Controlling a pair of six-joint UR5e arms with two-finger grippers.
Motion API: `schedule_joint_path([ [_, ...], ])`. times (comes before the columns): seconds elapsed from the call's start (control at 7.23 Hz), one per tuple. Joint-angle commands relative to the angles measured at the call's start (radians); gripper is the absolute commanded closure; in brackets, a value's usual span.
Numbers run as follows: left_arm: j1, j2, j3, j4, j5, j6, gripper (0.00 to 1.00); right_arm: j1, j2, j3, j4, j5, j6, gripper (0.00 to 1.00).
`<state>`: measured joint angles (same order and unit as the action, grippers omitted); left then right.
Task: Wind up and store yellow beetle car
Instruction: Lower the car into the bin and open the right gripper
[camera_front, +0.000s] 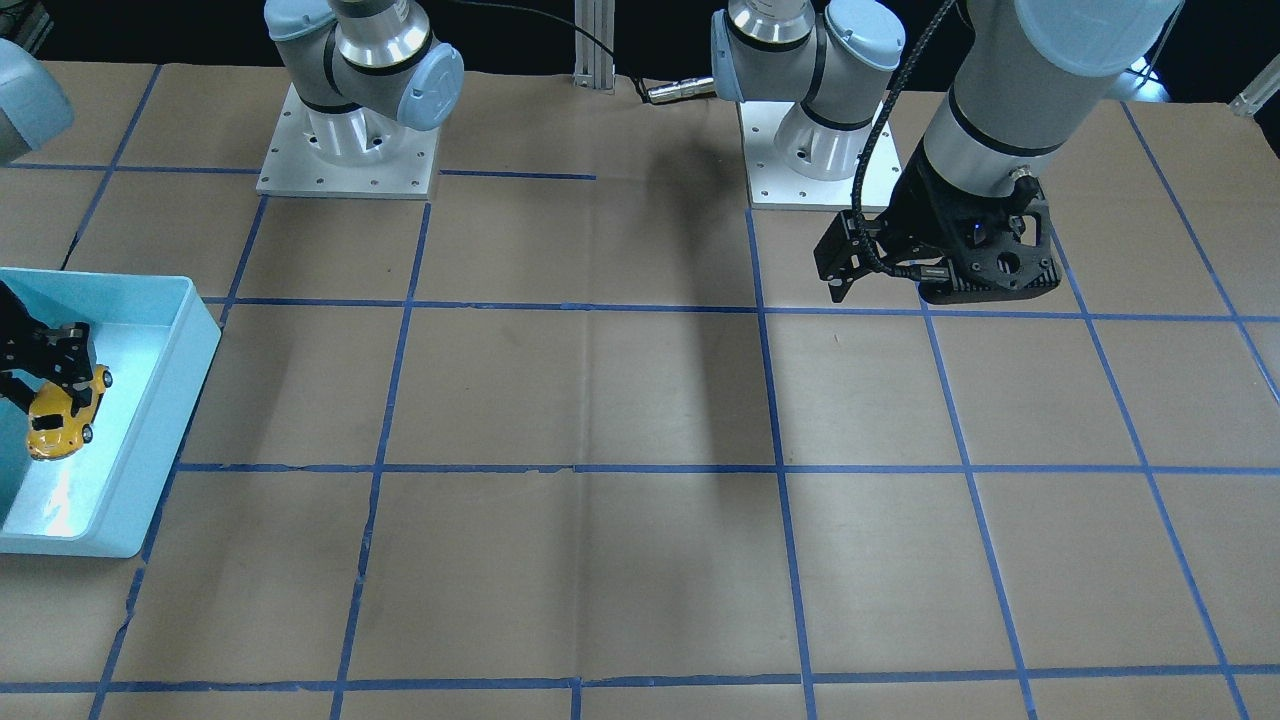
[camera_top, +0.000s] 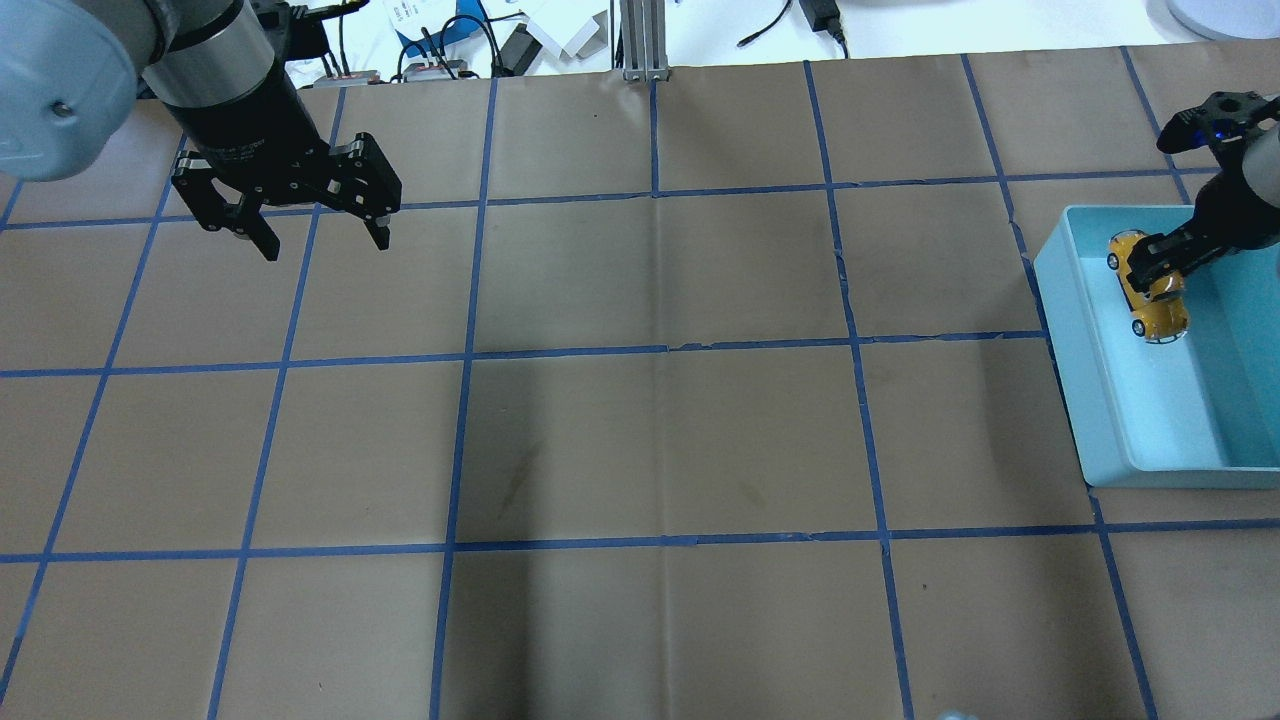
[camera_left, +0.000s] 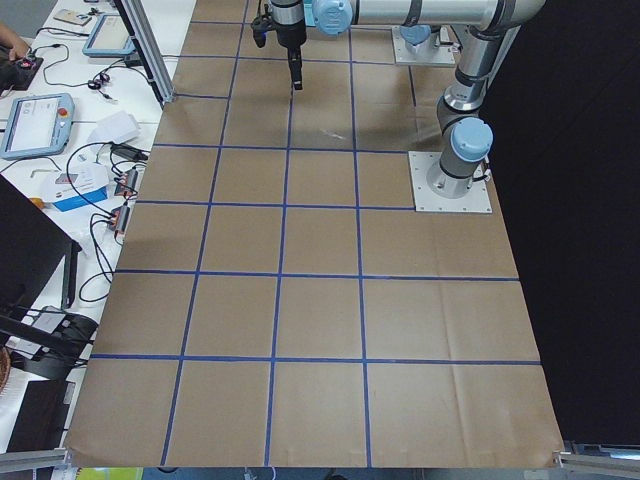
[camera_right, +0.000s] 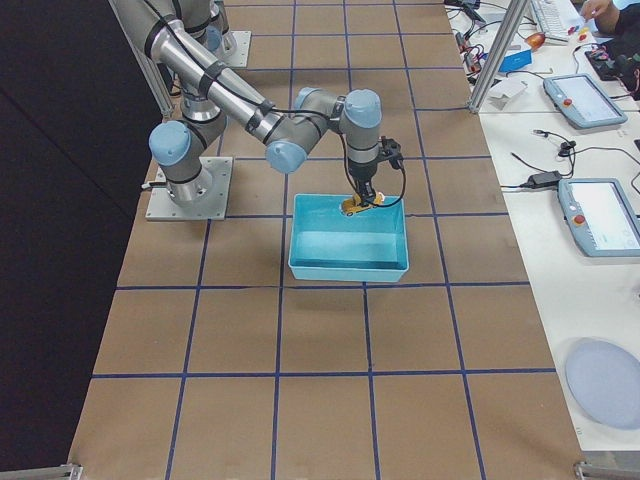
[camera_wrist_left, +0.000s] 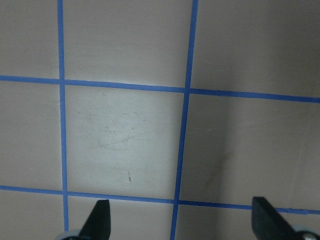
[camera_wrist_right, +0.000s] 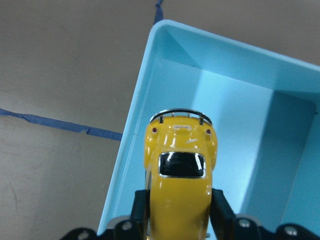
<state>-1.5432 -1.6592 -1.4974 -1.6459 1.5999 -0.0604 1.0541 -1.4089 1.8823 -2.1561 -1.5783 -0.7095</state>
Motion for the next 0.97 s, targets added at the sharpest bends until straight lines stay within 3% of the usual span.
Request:
schedule_joint_path([
  [0.0,0.0,0.001,-0.003,0.0,0.0,0.002,0.0,-0.026,0.005,0.021,-0.005,-0.023,0.085,1.0],
  [0.55,0.0,0.001,-0.003,0.002,0.0,0.004,0.0,-0.138,0.096,0.05,-0.018,-0.04,0.087,0.99],
  [0.83,0.002,0.001,-0.003,0.002,0.0,0.005,0.0,-0.161,0.122,0.092,-0.082,-0.04,0.042,0.96],
])
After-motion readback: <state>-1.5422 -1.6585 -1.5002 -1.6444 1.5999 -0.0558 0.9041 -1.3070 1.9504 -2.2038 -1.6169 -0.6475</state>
